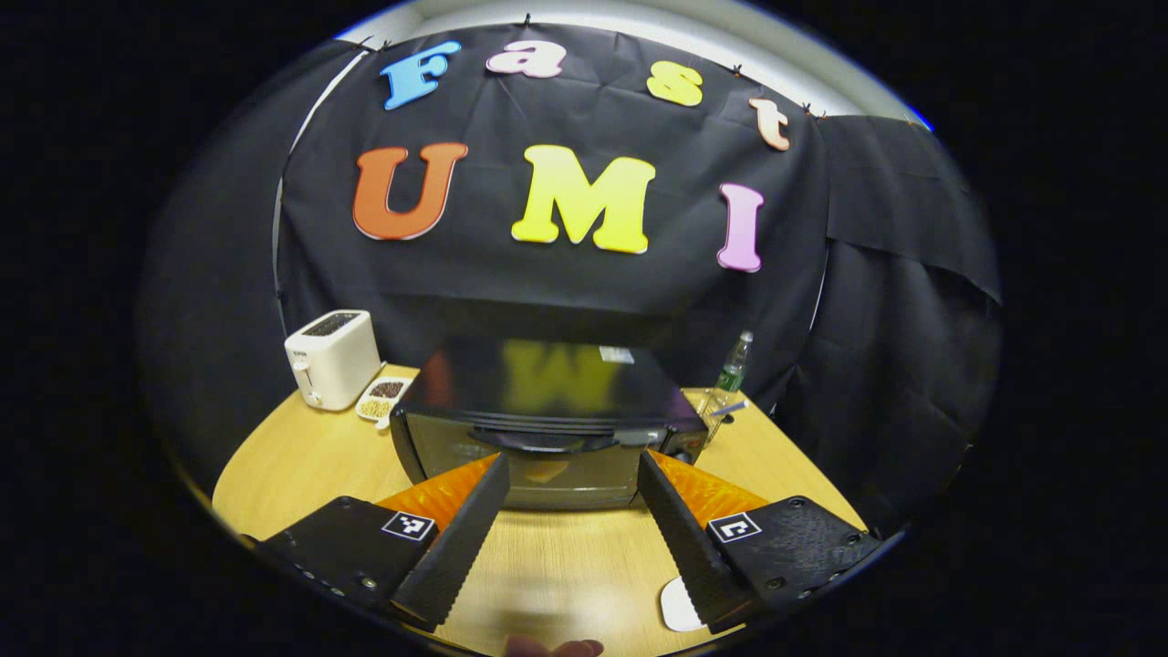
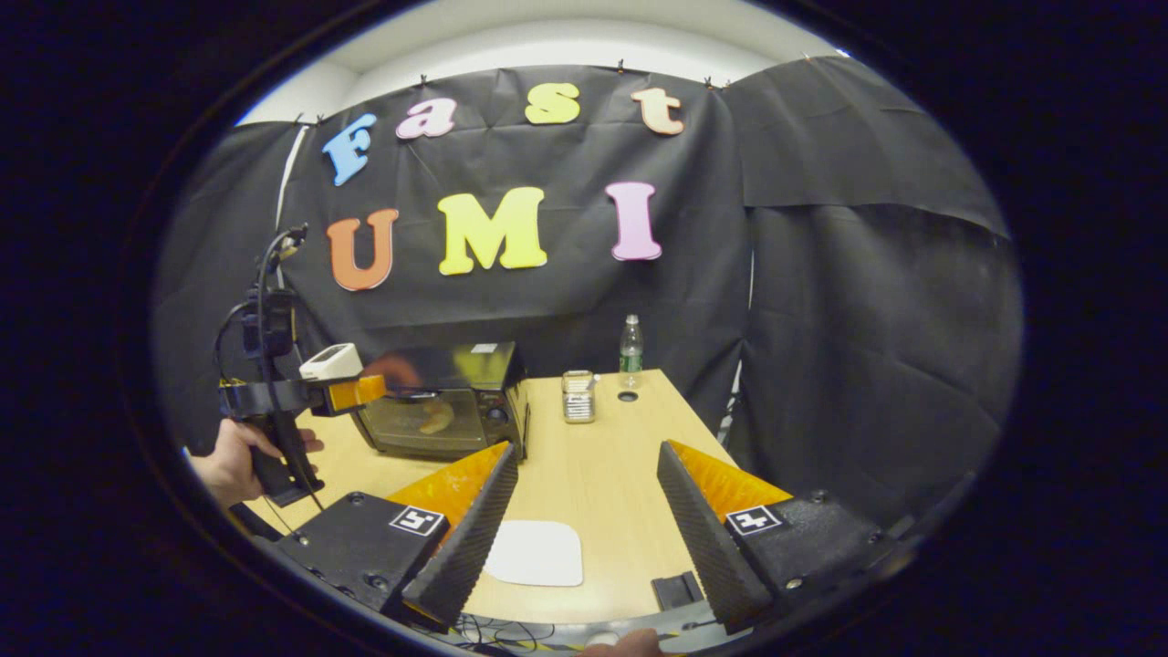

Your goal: Open the electric oven with the left hand, put the food in, and close the electric oven.

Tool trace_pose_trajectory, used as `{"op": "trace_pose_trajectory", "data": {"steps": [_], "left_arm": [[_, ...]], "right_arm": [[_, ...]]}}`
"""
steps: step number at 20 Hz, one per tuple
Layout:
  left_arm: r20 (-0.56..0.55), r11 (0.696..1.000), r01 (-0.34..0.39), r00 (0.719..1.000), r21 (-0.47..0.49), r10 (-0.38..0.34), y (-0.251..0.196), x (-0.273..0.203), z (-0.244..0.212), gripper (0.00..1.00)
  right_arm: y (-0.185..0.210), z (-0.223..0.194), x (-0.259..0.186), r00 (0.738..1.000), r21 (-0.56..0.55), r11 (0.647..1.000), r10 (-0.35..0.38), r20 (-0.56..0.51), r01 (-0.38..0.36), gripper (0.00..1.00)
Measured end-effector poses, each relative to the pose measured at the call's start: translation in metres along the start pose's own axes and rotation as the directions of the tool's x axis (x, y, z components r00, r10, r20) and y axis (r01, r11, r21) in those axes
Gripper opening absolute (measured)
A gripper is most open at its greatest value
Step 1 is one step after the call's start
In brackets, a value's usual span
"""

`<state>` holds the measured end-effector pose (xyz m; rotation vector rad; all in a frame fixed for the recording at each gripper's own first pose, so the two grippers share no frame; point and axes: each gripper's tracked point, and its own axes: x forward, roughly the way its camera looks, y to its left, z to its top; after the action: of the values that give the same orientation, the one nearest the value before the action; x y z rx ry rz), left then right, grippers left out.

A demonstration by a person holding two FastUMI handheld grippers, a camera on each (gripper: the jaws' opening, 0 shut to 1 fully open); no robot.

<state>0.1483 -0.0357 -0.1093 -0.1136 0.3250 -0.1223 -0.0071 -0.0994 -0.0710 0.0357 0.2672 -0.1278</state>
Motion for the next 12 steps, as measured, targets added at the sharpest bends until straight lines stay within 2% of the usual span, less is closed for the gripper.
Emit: {"op": "trace_pose_trajectory", "data": {"steps": [6,9,12], "left_arm": [[0.133,0.999,-0.046,0.99,0.017,0.044,-0.027,-0.072,0.055,0.93],[0.179,0.998,-0.058,0.982,-0.01,0.059,-0.042,-0.105,0.068,0.93],[0.197,0.998,-0.067,0.978,-0.006,0.067,-0.047,-0.145,0.065,0.93]], "right_arm": [[0.014,0.039,0.031,0.988,-0.041,0.992,0.119,0.101,-0.115,0.97],[0.027,0.05,0.025,0.976,-0.024,0.984,0.18,0.123,-0.179,0.96],[0.037,0.055,0.004,0.968,-0.015,0.979,0.201,0.148,-0.201,0.96]]}}
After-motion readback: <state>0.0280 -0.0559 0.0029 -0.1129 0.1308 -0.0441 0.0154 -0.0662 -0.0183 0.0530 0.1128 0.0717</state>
